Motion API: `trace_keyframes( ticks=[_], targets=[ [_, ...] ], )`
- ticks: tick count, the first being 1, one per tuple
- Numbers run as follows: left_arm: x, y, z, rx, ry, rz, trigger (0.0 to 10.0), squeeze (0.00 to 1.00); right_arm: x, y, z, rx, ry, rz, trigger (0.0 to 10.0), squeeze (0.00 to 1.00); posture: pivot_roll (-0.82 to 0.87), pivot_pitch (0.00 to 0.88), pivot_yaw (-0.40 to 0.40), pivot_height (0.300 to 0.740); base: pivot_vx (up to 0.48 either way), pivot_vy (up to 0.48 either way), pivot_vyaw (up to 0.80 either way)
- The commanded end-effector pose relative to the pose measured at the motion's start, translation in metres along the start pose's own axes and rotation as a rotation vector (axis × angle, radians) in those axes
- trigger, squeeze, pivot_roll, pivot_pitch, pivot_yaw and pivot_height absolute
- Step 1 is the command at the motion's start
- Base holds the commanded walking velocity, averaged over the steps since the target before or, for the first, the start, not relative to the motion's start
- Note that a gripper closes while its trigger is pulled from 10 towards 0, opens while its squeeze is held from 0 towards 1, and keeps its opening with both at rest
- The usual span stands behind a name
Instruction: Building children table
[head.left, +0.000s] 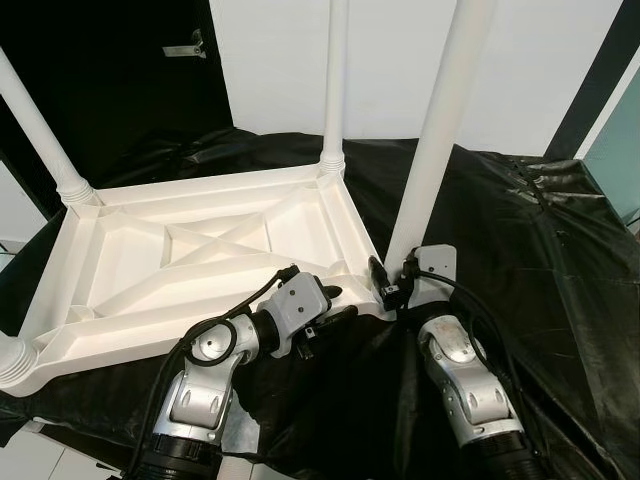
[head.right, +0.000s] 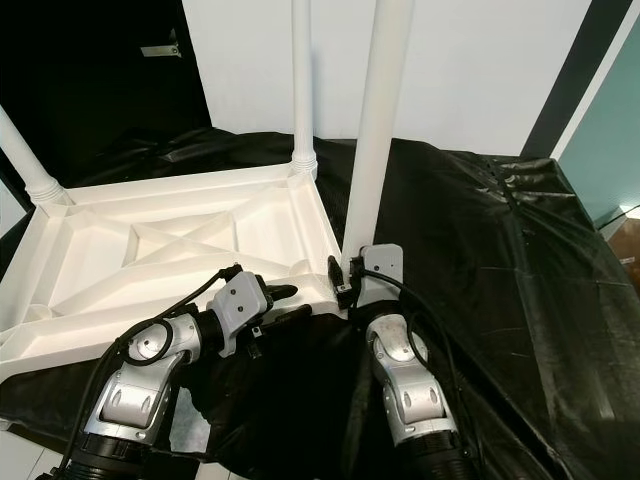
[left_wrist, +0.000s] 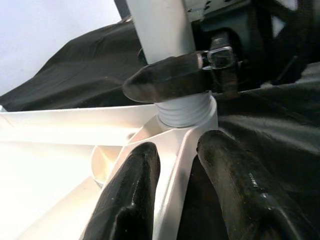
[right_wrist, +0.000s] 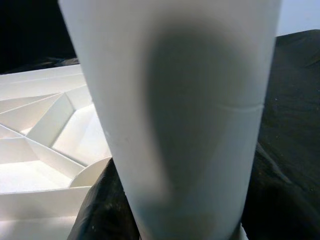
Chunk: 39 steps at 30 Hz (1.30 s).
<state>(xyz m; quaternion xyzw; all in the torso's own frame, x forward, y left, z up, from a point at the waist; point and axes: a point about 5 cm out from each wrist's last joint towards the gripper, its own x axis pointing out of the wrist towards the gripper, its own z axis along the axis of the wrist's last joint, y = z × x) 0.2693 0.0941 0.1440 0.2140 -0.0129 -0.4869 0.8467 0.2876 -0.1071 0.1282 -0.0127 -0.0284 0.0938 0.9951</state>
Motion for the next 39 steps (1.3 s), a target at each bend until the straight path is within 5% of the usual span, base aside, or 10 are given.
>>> trace_keyframes(
  ticks=[1,3,4,5,16,19,20,36,37,39],
  targets=[
    [-0.002,0.006,-0.002,-0.01,0.004,0.178,10.0,0.0,-0.005,-0.001,-0.003,-0.007,0.017,-0.007,10.0,0.0,-0.02,0.0,-0.011,0.74,0.0,0.0,0.0],
    [-0.002,0.004,-0.002,-0.011,0.006,0.172,10.0,0.0,-0.006,-0.004,-0.002,-0.009,0.015,-0.006,10.0,0.0,-0.02,0.0,-0.01,0.74,0.0,0.0,0.0],
    [-0.002,0.003,-0.002,-0.012,0.007,0.169,10.0,0.0,-0.007,-0.007,-0.001,-0.01,0.008,0.001,10.0,0.8,-0.02,0.0,-0.009,0.74,0.0,0.0,0.0],
    [-0.002,0.003,-0.002,-0.013,0.007,0.168,10.0,0.0,-0.007,-0.009,0.0,-0.01,0.004,0.005,10.0,1.0,-0.02,0.0,-0.009,0.74,0.0,0.0,0.0],
    [-0.002,0.003,-0.002,-0.01,0.006,0.163,10.0,0.0,-0.016,-0.025,0.008,-0.028,-0.038,0.193,10.0,1.0,-0.03,0.0,-0.009,0.74,0.0,0.0,0.0],
    [-0.002,0.003,-0.001,-0.01,0.005,0.162,10.0,0.0,-0.018,-0.032,0.006,-0.057,-0.017,0.343,10.0,0.8,-0.03,0.0,-0.008,0.74,0.0,0.0,0.0],
    [-0.002,0.004,-0.001,-0.009,0.005,0.161,10.0,0.0,-0.015,-0.032,0.006,-0.079,-0.001,0.447,10.0,0.0,-0.03,0.0,-0.001,0.74,0.0,0.0,0.0],
    [-0.004,0.011,0.003,0.016,0.008,0.146,10.0,0.0,0.019,-0.033,0.006,-0.24,0.08,0.705,10.0,0.0,-0.01,0.0,0.022,0.74,0.0,0.0,0.0],
    [-0.004,0.011,0.003,0.017,0.007,0.147,10.0,0.0,0.021,-0.034,0.006,-0.242,0.085,0.711,2.5,0.0,-0.01,0.0,0.019,0.74,0.0,0.0,0.0],
    [-0.004,0.011,0.003,0.018,0.007,0.148,10.0,0.0,0.022,-0.035,0.005,-0.248,0.087,0.716,0.0,0.0,0.0,0.0,0.018,0.74,0.0,0.0,0.0]
  ],
)
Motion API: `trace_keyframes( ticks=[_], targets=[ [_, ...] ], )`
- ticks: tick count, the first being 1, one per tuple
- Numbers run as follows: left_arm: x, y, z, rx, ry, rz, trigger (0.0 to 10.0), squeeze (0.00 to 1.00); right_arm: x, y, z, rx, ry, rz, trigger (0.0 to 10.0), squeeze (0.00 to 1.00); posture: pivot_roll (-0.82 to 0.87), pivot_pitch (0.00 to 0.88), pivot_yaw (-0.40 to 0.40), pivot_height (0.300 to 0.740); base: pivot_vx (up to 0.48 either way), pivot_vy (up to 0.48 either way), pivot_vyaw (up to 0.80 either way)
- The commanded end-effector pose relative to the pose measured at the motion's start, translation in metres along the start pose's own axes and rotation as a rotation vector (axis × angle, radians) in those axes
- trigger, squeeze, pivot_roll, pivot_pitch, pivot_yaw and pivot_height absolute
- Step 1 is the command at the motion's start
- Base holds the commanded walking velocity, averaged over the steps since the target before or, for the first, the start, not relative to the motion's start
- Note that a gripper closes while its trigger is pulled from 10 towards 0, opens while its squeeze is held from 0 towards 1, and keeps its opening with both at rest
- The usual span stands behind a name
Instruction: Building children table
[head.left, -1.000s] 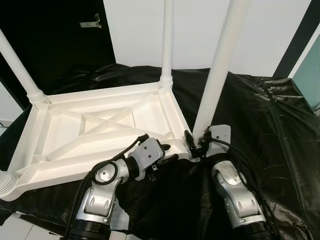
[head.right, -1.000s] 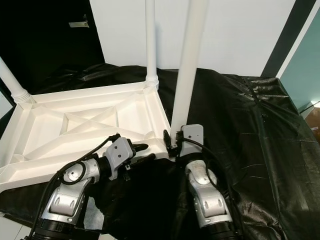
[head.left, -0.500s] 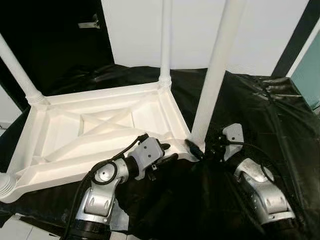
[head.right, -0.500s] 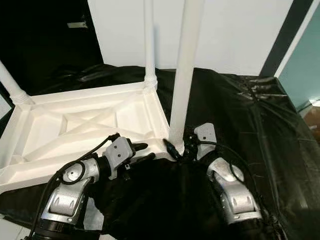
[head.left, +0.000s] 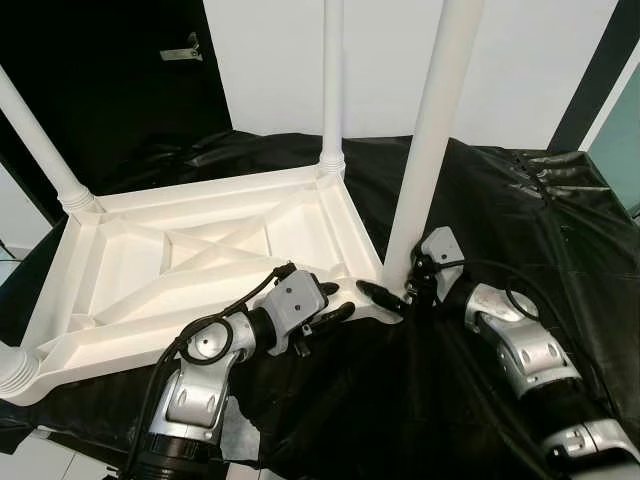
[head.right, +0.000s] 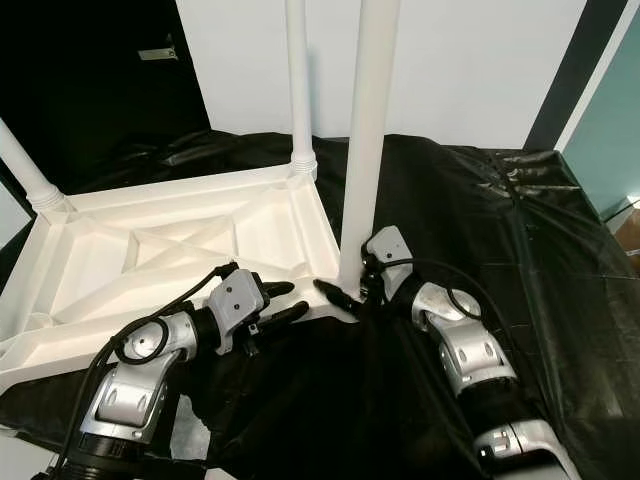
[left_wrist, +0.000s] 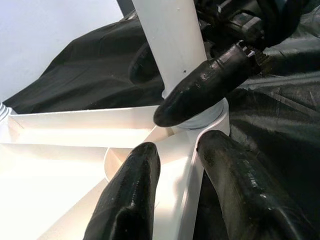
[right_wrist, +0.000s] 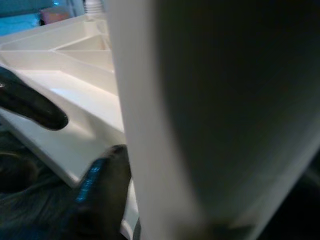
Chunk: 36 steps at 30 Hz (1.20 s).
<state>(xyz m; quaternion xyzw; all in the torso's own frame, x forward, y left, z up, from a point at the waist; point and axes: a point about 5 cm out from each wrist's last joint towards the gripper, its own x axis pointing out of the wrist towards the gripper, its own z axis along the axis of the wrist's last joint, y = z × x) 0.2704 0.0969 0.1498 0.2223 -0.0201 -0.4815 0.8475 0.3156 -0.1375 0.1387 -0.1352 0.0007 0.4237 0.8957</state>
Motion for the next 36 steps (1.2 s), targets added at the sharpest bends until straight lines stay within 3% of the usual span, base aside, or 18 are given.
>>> trace_keyframes(
  ticks=[1,9,10,13,24,27,28,30,32,34,36],
  targets=[
    [-0.002,0.005,-0.001,-0.005,0.013,0.135,10.0,0.0,0.0,0.0,-0.005,-0.009,0.029,0.023,0.0,0.0,0.0,0.0,0.017,0.74,0.0,0.0,0.0],
    [-0.003,0.001,-0.003,-0.012,0.021,0.132,10.0,0.0,-0.004,0.003,-0.011,0.033,0.02,0.009,0.0,0.0,-0.01,0.0,0.02,0.74,0.0,0.0,0.0],
    [-0.003,-0.001,-0.003,-0.016,0.021,0.128,10.0,0.0,-0.004,0.006,-0.014,0.059,0.018,-0.005,10.0,0.0,-0.01,0.0,0.022,0.74,0.0,0.0,0.0],
    [0.0,-0.003,-0.003,-0.02,0.016,0.114,10.0,0.0,-0.004,0.013,-0.018,0.105,0.013,-0.07,10.0,0.0,-0.02,0.0,0.027,0.74,0.0,0.0,0.0],
    [0.002,-0.004,-0.004,-0.018,0.028,0.095,10.0,0.0,0.004,0.024,-0.025,0.103,0.069,-0.293,10.0,0.0,-0.04,0.0,0.034,0.74,0.0,0.0,0.0],
    [0.002,-0.004,-0.005,-0.015,0.037,0.088,10.0,0.0,0.013,0.032,-0.024,0.185,0.07,-0.489,10.0,0.0,-0.05,0.0,0.033,0.74,0.0,0.0,0.0],
    [0.002,-0.004,-0.005,-0.015,0.037,0.088,10.0,0.0,0.013,0.032,-0.024,0.185,0.07,-0.489,10.0,0.0,-0.05,0.0,0.033,0.74,0.0,0.0,0.0],
    [0.002,-0.004,-0.006,-0.015,0.039,0.087,10.0,0.0,0.014,0.033,-0.022,0.212,0.066,-0.61,10.0,0.0,-0.05,0.0,0.033,0.74,0.0,0.0,0.0],
    [0.002,-0.004,-0.006,-0.015,0.039,0.087,10.0,0.0,0.014,0.033,-0.022,0.212,0.066,-0.61,10.0,0.0,-0.05,0.0,0.033,0.74,0.0,0.0,0.0],
    [0.002,-0.003,-0.006,-0.014,0.039,0.086,10.0,0.0,0.014,0.037,-0.021,0.249,0.061,-0.716,10.0,0.0,-0.05,0.0,0.03,0.74,0.0,0.0,0.0],
    [0.002,-0.003,-0.006,-0.014,0.04,0.086,10.0,0.0,0.014,0.039,-0.021,0.264,0.061,-0.739,10.0,0.0,-0.05,0.0,0.03,0.74,0.0,0.0,0.0]
  ],
)
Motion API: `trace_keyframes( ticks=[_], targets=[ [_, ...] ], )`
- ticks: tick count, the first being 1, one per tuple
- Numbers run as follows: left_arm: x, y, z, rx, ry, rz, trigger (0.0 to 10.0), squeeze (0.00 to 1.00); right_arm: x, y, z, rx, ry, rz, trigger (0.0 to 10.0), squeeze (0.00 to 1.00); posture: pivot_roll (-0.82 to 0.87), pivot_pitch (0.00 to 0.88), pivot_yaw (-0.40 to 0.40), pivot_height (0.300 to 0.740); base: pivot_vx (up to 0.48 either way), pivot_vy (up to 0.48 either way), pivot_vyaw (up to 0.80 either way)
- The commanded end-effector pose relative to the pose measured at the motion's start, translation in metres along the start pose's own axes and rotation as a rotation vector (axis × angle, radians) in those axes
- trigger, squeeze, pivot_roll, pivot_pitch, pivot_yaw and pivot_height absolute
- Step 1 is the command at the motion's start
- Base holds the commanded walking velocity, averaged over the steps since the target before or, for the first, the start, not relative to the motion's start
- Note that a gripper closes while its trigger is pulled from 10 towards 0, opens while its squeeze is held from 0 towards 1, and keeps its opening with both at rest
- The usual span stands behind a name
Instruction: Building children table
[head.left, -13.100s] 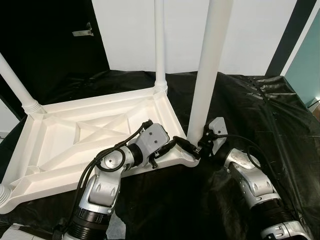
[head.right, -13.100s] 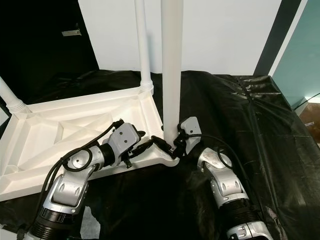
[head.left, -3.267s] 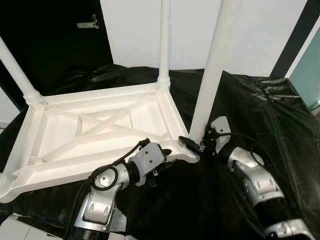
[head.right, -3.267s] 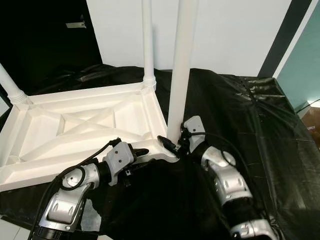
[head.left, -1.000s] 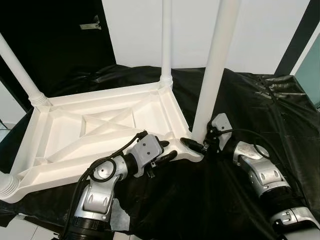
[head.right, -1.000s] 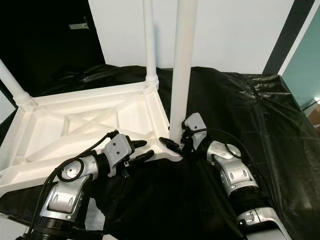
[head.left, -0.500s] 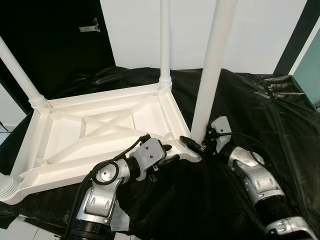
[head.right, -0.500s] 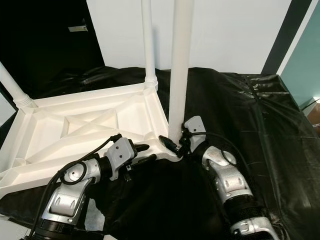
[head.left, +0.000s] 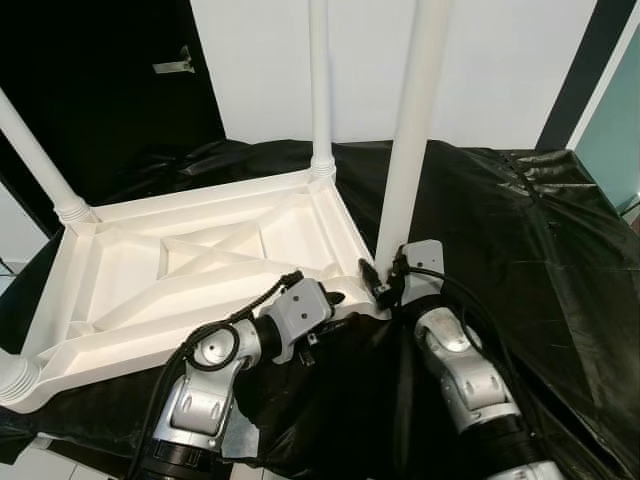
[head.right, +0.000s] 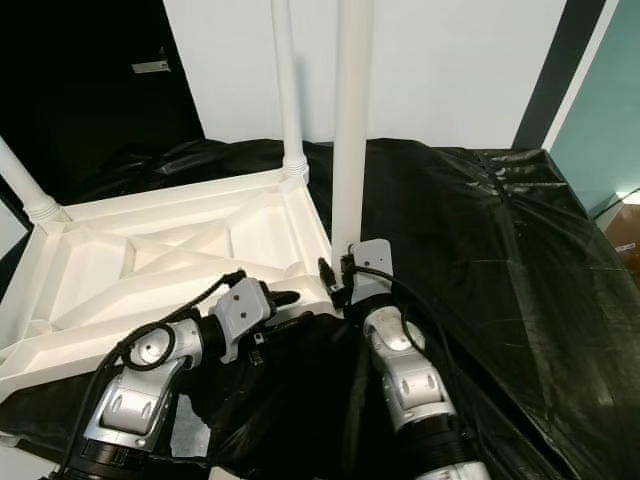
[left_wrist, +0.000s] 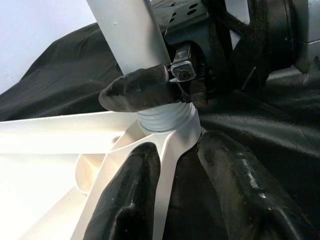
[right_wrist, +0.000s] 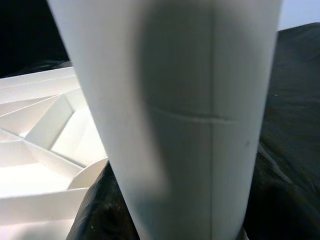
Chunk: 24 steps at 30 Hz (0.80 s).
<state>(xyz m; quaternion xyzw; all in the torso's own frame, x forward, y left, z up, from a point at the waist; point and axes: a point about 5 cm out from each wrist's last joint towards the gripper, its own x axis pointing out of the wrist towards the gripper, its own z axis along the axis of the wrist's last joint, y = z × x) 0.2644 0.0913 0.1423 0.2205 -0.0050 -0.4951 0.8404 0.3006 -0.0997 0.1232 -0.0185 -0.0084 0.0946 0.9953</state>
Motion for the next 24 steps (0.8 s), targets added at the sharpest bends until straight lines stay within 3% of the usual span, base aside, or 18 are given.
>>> trace_keyframes(
  ticks=[1,14,15,19,24],
  targets=[
    [-0.001,0.007,-0.003,0.0,0.023,0.123,10.0,0.0,-0.006,-0.006,-0.017,0.009,0.086,-0.058,10.0,0.0,-0.05,0.0,0.031,0.74,0.0,0.0,0.0],
    [-0.001,0.007,-0.003,-0.002,0.028,0.135,10.0,0.0,-0.006,-0.001,-0.016,0.0,0.092,-0.044,10.0,0.01,-0.03,0.0,0.019,0.74,0.0,0.0,0.0],
    [-0.001,0.007,-0.002,-0.002,0.028,0.136,10.0,0.0,-0.007,0.0,-0.015,0.003,0.087,-0.044,10.0,1.0,-0.03,0.0,0.018,0.74,0.0,0.0,0.0],
    [-0.001,0.006,-0.002,-0.004,0.029,0.137,10.0,0.0,-0.01,-0.001,-0.011,-0.015,0.057,0.011,10.0,1.0,-0.03,0.0,0.016,0.74,0.0,0.0,0.0],
    [-0.001,0.007,-0.002,-0.008,0.029,0.146,10.0,0.0,-0.011,-0.019,-0.002,-0.051,0.016,0.126,10.0,1.0,-0.03,0.0,0.009,0.74,0.0,0.0,0.0]
  ],
)
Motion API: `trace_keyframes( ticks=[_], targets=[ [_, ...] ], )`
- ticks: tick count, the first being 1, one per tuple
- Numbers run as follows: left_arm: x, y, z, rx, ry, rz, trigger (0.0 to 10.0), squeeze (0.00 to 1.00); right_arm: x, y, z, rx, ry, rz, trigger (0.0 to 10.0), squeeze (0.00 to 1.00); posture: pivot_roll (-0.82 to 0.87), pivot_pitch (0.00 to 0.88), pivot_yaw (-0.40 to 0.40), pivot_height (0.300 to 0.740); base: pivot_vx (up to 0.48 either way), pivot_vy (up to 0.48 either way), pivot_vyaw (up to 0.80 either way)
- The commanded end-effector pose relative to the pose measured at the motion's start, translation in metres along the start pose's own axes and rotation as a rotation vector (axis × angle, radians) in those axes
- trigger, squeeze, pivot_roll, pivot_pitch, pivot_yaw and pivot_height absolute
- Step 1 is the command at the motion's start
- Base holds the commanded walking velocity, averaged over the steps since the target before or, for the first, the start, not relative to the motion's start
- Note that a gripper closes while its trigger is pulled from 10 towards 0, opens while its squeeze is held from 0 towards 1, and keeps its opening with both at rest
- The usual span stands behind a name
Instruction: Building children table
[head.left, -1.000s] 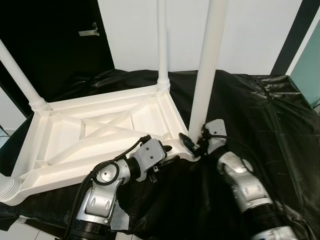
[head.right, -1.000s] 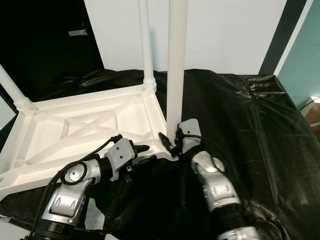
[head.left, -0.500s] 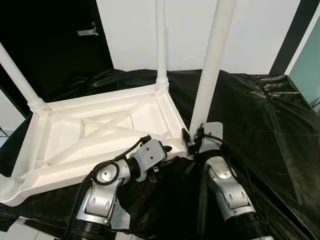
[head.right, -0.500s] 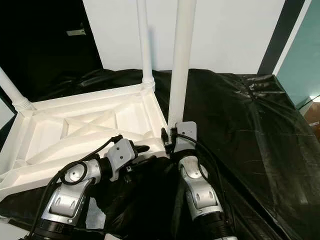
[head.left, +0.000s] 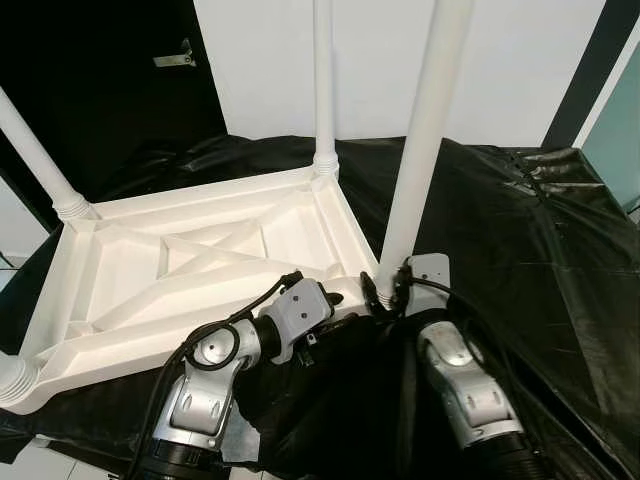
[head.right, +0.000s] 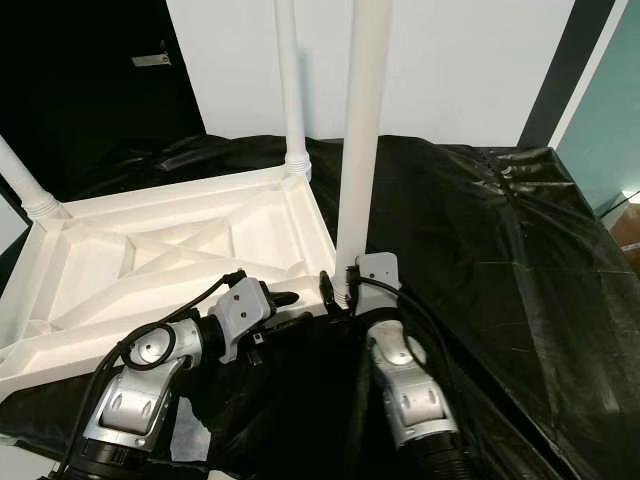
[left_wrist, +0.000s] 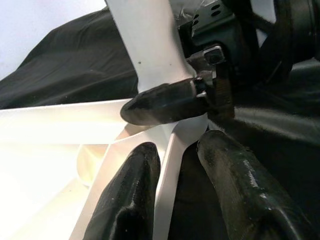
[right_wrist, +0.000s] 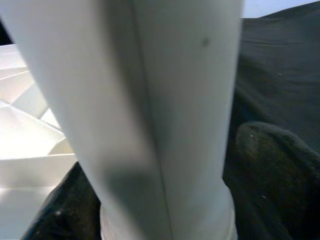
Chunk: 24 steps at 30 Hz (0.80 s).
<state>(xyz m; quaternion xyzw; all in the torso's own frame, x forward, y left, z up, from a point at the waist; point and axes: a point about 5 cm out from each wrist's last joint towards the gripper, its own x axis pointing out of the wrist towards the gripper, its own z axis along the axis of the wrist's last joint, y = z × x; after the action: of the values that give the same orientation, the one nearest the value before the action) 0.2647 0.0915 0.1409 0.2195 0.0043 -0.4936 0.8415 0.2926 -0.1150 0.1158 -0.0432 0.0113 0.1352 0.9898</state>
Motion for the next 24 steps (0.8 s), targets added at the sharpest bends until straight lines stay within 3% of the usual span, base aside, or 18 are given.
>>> trace_keyframes(
  ticks=[1,3,4,6,7,9,10,15,16,17,18,19,20,21,22,24],
  targets=[
    [-0.001,0.007,0.0,0.002,0.012,0.146,10.0,0.0,-0.001,-0.006,0.005,-0.008,-0.027,0.042,10.0,1.0,-0.03,0.0,0.009,0.74,0.0,0.0,0.0],
    [-0.001,0.007,0.0,0.001,0.012,0.148,10.0,0.0,-0.001,-0.01,0.008,-0.04,-0.036,0.117,10.0,1.0,-0.03,0.0,0.01,0.74,0.0,0.0,0.0],
    [-0.001,0.007,0.0,0.002,0.012,0.149,10.0,0.0,-0.001,-0.012,0.009,-0.07,-0.042,0.175,10.0,0.9,-0.03,0.0,0.01,0.74,0.0,0.0,0.0],
    [-0.001,0.008,0.0,0.002,0.012,0.149,10.0,0.0,-0.001,-0.014,0.01,-0.101,-0.047,0.233,10.0,0.9,-0.03,0.0,0.01,0.74,0.0,0.0,0.0],
    [0.0,0.008,0.0,0.003,0.011,0.15,10.0,0.0,0.0,-0.015,0.012,-0.116,-0.049,0.259,10.0,0.0,-0.04,0.0,0.014,0.74,0.0,0.0,0.0],
    [0.0,0.009,0.001,0.003,0.011,0.151,10.0,0.0,0.001,-0.016,0.013,-0.124,-0.05,0.275,10.0,0.0,-0.04,0.0,0.014,0.74,0.0,0.0,0.0],
    [0.001,0.01,0.002,0.005,0.009,0.153,10.0,0.0,0.009,-0.02,0.017,-0.158,-0.046,0.342,10.0,0.0,-0.04,0.0,0.016,0.74,0.0,0.0,0.0],
    [0.001,0.01,0.002,0.005,0.009,0.154,10.0,0.0,0.011,-0.023,0.018,-0.168,-0.043,0.373,10.0,0.0,-0.04,0.0,0.016,0.74,0.0,0.0,0.0],
    [0.001,0.01,0.003,0.004,0.006,0.156,10.0,0.0,0.017,-0.022,0.02,-0.181,-0.034,0.469,10.0,0.0,-0.02,0.0,0.008,0.74,0.0,0.0,0.0],
    [0.001,0.01,0.003,0.004,0.006,0.156,10.0,0.0,0.017,-0.022,0.02,-0.181,-0.034,0.469,10.0,0.0,-0.02,0.0,0.008,0.74,0.0,0.0,0.0],
    [0.001,0.01,0.003,0.003,0.006,0.16,10.0,0.0,0.019,-0.023,0.02,-0.195,-0.023,0.512,3.5,0.0,-0.01,0.0,0.0,0.74,0.0,0.0,0.0],
    [0.001,0.01,0.003,0.003,0.006,0.16,10.0,0.0,0.019,-0.023,0.02,-0.195,-0.023,0.512,3.5,0.0,-0.01,0.0,0.0,0.74,0.0,0.0,0.0],
    [0.0,0.01,0.003,0.002,0.006,0.166,10.0,0.0,0.02,-0.023,0.019,-0.205,-0.011,0.542,1.9,0.0,-0.01,0.0,-0.004,0.74,0.0,0.0,0.0],
    [0.0,0.01,0.003,0.002,0.006,0.166,10.0,0.0,0.02,-0.023,0.019,-0.205,-0.011,0.542,1.9,0.0,-0.01,0.0,-0.004,0.74,0.0,0.0,0.0],
    [-0.002,0.011,0.002,-0.002,0.01,0.177,10.0,0.0,0.02,-0.026,0.017,-0.217,0.003,0.565,0.0,0.0,0.0,0.0,-0.011,0.74,0.0,0.0,0.0],
    [-0.003,0.011,0.002,-0.003,0.012,0.181,10.0,0.0,0.02,-0.026,0.016,-0.218,0.006,0.572,0.0,0.0,0.0,0.0,-0.011,0.74,0.0,0.0,0.0]
  ],
)
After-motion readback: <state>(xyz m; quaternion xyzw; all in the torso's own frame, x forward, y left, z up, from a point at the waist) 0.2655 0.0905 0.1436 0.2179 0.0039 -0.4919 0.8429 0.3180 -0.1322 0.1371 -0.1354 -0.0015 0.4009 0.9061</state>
